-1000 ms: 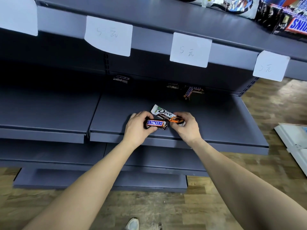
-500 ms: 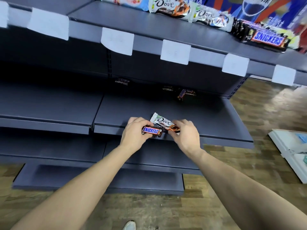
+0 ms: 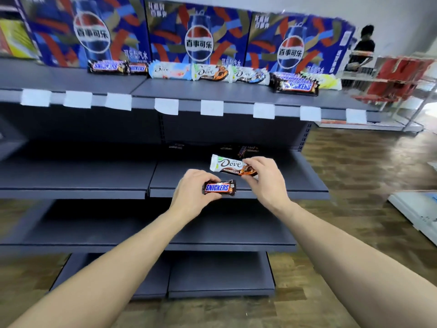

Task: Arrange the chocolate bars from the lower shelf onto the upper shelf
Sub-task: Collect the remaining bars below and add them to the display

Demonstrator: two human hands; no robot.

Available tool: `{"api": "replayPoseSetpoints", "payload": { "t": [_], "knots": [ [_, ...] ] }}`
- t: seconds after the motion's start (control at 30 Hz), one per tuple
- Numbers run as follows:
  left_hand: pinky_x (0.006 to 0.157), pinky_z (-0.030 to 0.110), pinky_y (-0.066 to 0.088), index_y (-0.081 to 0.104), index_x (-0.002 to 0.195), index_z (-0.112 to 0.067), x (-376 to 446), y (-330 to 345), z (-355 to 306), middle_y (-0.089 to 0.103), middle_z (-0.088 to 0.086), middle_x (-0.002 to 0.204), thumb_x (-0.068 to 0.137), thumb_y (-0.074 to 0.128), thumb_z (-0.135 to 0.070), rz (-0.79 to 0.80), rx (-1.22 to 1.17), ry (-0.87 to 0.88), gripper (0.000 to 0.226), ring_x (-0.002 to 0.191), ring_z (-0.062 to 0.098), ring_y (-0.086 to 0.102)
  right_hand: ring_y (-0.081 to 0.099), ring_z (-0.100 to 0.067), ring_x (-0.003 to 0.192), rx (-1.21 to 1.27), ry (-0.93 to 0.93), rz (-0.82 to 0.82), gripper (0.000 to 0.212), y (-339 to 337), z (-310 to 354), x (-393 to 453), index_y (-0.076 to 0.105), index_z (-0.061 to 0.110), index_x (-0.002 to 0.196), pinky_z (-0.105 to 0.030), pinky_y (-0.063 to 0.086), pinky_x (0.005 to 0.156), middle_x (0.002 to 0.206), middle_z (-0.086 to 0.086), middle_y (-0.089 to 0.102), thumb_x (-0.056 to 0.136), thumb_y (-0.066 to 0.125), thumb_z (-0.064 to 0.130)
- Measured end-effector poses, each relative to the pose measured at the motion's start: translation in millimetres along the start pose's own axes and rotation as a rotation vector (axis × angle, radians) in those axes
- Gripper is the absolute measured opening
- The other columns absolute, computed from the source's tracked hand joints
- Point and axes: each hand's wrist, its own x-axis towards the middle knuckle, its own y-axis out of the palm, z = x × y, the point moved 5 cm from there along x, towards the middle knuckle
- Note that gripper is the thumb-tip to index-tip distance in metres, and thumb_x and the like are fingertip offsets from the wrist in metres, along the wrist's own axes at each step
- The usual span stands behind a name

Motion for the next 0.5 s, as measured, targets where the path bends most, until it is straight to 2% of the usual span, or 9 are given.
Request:
{"api": "replayPoseSetpoints", "payload": {
  "t": [0.17, 0.3, 0.5],
  "knots": [
    [0.091, 0.032, 0.045, 0.068, 0.108, -0.031, -4.9, -61.9, -50.9, 0.063, -0.019, 0.101, 0.077, 0.077, -0.03, -0.127, 0.076, 0.132, 0.033, 0.105, 0.006, 0.048, 0.046, -0.016, 0.117, 0.027, -0.053, -0.028, 0.043, -54.2, 31.1, 14.6, 0.063, 0.019, 0.127, -0.022, 0.036, 0.097, 0.123, 0.005, 0.059, 0.085, 0.073, 0.022],
    [0.089, 0.034, 0.046, 0.066, 0.106, -0.029, 7.5, -106.1, -82.1, 0.063, -0.016, 0.099, 0.075, 0.074, -0.02, -0.199, 0.131, 0.161, 0.033, 0.103, 0.011, 0.05, 0.047, -0.019, 0.116, 0.035, -0.099, -0.07, 0.042, -92.4, 52.4, 40.9, 0.063, 0.02, 0.125, -0.02, 0.031, 0.095, 0.121, 0.005, 0.06, 0.084, 0.074, 0.023],
    [0.084, 0.033, 0.046, 0.065, 0.102, -0.031, 44.6, -146.7, -101.0, 0.064, -0.014, 0.095, 0.076, 0.072, -0.026, -0.218, 0.294, 0.162, 0.028, 0.1, 0.012, 0.051, 0.045, -0.018, 0.116, -0.001, -0.156, -0.069, 0.043, -123.3, 74.4, 81.3, 0.061, 0.021, 0.127, -0.025, 0.035, 0.097, 0.122, 0.005, 0.059, 0.086, 0.073, 0.024]
  ]
}}
